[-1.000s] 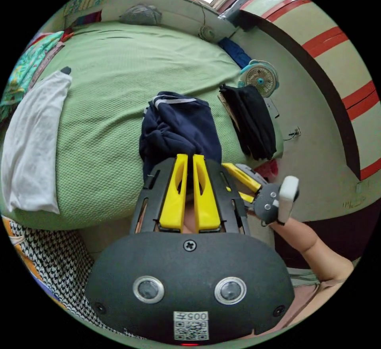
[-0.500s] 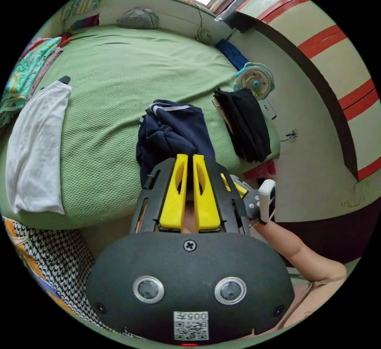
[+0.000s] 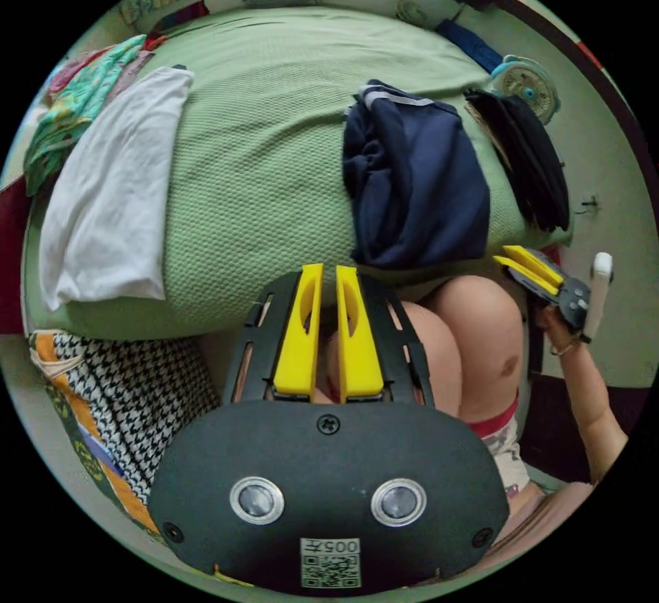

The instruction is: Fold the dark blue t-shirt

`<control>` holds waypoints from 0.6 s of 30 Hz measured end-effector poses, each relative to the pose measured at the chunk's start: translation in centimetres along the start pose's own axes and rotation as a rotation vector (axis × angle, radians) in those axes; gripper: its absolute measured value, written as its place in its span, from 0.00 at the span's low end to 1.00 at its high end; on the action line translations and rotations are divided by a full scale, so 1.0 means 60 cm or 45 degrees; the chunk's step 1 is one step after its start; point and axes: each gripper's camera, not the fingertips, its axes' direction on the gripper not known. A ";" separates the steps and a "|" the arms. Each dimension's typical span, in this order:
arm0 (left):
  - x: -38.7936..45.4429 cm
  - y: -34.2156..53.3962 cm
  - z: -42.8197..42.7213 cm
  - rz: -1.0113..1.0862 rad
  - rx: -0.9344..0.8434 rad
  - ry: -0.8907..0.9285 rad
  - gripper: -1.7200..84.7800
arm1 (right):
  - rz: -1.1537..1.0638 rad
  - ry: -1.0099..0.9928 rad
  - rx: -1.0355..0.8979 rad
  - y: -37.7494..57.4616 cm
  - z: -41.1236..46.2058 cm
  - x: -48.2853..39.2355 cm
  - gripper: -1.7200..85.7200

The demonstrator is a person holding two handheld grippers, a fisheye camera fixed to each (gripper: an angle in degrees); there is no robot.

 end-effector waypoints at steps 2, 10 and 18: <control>-0.010 0.004 -0.014 -0.007 0.060 0.083 0.10 | 0.003 -0.002 0.054 -0.018 -0.016 0.010 0.12; 0.028 -0.002 -0.018 0.096 0.146 0.087 0.20 | 0.066 -0.045 0.185 -0.118 -0.030 0.040 0.15; 0.013 -0.031 0.008 0.120 0.038 0.244 0.18 | 0.012 -0.094 0.123 -0.228 0.031 0.032 0.19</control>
